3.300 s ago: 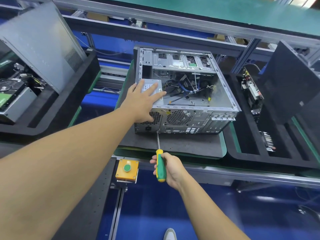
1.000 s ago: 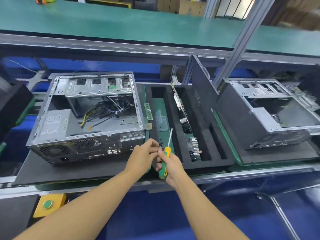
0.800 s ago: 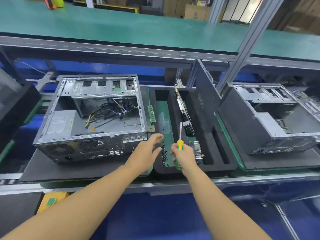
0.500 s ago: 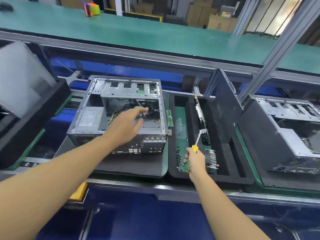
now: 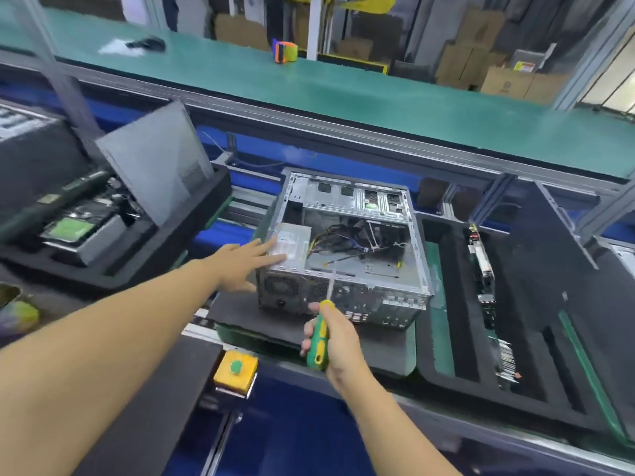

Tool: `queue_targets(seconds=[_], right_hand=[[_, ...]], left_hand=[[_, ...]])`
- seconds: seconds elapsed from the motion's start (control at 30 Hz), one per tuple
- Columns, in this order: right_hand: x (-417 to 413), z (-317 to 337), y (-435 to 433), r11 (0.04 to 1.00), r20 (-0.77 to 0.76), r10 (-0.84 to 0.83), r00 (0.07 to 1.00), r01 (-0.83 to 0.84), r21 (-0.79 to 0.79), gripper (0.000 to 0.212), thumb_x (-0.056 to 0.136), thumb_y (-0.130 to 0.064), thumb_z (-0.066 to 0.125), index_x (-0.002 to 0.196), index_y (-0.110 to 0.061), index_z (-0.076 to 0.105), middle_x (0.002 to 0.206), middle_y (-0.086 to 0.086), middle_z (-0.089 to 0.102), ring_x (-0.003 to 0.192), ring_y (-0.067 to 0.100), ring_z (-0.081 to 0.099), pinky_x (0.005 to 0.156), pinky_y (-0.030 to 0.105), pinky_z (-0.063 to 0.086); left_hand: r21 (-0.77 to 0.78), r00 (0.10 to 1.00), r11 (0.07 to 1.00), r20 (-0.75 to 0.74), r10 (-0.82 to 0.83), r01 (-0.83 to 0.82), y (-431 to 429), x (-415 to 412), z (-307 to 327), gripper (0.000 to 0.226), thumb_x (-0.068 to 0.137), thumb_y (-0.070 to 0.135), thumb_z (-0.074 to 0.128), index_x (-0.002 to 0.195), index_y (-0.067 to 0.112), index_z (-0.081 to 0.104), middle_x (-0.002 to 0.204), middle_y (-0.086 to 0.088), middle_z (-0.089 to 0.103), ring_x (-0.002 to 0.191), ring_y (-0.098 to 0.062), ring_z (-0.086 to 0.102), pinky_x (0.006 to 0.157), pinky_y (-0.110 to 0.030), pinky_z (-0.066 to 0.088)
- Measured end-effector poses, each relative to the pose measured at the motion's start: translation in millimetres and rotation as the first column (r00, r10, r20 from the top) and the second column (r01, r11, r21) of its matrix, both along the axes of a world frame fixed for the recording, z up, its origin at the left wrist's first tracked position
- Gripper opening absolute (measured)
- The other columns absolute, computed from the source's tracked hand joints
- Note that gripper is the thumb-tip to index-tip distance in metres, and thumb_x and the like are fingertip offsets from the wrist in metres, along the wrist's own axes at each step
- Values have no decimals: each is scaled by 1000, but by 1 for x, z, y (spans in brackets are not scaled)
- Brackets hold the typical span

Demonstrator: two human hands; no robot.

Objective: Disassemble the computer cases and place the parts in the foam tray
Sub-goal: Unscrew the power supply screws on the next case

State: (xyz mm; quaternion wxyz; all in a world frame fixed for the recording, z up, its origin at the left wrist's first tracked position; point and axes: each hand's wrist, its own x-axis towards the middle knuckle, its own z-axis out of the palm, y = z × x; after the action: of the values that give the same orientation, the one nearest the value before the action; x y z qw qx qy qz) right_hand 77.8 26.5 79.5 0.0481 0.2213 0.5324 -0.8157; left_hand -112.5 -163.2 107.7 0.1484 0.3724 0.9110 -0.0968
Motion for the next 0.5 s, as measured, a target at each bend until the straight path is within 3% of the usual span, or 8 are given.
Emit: queue_targets(seconds=[0.1, 0.2, 0.33, 0.5], right_hand=[[-4, -4, -36, 975, 55, 103, 993, -112, 193, 23, 107, -28, 42, 128, -29, 52, 62, 0, 57, 43, 16, 46, 43, 22, 38], [-5, -11, -62, 949, 101, 116, 988, -140, 282, 33, 104, -31, 44, 131, -50, 49, 63, -3, 56, 44, 14, 44, 42, 21, 36], [-12, -15, -82, 951, 115, 35, 993, -69, 301, 39, 103, -29, 44, 136, -49, 49, 60, -5, 52, 42, 14, 42, 42, 20, 33], [-20, -11, -91, 945, 115, 4, 993, -41, 326, 40, 103, -27, 43, 137, -47, 49, 59, -6, 52, 41, 13, 41, 41, 19, 33]], left_hand=[[107, 994, 994, -112, -15, 27, -2, -1, -11, 77, 98, 47, 55, 151, 55, 0, 165, 17, -5, 154, -17, -1, 121, -45, 12], [167, 992, 985, -126, -20, 41, 1, 1, -17, 71, 98, 50, 52, 155, 48, 11, 167, 12, 1, 154, -15, 0, 122, -41, 10], [233, 989, 972, -145, 0, 34, 7, 4, -19, 64, 99, 48, 52, 155, 42, 22, 167, 5, 9, 154, -18, 6, 122, -40, 12], [201, 978, 974, -198, -62, 102, 14, -2, -14, 57, 102, 40, 50, 154, 37, 28, 165, -3, 17, 150, -22, 19, 120, -39, 20]])
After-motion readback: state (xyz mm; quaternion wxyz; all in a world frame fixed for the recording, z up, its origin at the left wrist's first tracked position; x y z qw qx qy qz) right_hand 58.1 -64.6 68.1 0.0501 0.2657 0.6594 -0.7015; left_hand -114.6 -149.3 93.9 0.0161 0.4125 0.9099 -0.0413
